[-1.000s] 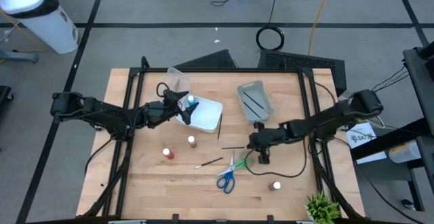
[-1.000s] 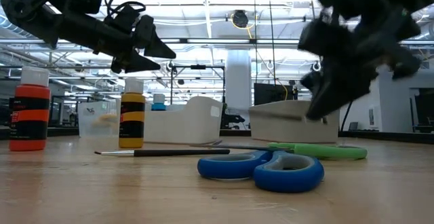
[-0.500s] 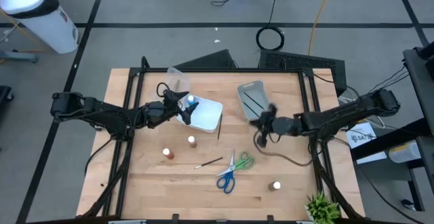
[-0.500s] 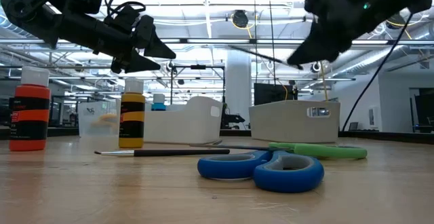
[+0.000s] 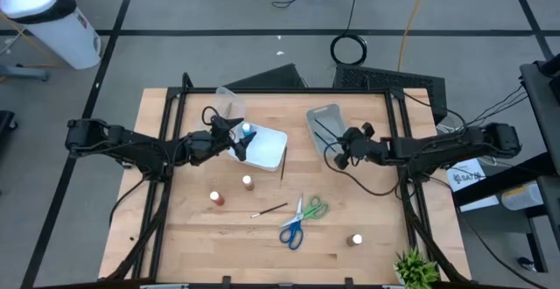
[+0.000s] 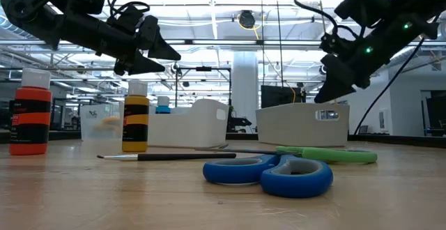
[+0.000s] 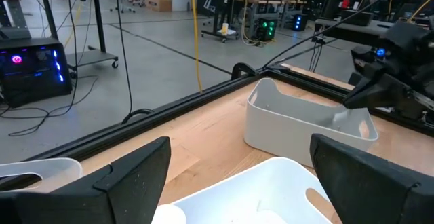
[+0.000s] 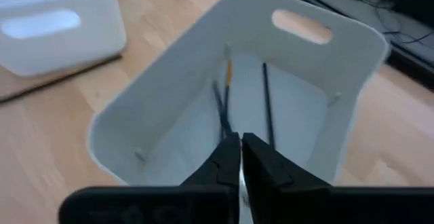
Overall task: Pick & Place Paint Supplies
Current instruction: Put the top silver and black paintbrush into the gray bin, then put the yellow paint bottle into the white bin
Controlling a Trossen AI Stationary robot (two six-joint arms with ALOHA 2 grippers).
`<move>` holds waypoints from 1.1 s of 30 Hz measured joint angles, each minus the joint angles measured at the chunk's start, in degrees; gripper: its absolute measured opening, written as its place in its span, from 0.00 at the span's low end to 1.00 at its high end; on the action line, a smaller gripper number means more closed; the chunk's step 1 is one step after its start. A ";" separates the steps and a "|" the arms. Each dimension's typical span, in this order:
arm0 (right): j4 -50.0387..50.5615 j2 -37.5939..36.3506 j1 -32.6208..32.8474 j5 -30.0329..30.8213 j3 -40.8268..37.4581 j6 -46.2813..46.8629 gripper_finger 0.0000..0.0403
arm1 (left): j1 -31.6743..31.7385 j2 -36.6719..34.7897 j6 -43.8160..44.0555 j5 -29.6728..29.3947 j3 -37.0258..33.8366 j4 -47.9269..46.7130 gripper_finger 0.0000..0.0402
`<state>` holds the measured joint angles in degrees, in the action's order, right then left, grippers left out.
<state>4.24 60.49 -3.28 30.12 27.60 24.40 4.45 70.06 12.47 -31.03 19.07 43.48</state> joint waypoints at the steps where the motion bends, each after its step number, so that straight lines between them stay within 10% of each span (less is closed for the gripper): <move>1: -0.64 0.00 -0.17 -0.42 -0.03 -0.02 0.05 | 0.01 0.00 0.00 0.00 0.00 0.00 0.90; 8: -0.98 -1.84 -0.05 -1.29 -0.09 -1.27 0.19 | -0.01 0.00 -0.04 0.00 0.00 -0.33 0.90; 17: -13.34 -5.33 3.77 -22.91 -0.11 -3.71 0.29 | 0.01 0.00 2.37 0.15 0.00 -2.55 0.90; 33: -28.00 1.65 13.54 -22.79 -0.11 -17.20 0.28 | 0.02 0.00 4.24 1.03 0.02 -3.41 0.90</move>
<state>-23.76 62.15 10.26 7.33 27.49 7.20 4.47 70.06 16.71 -30.00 19.09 40.07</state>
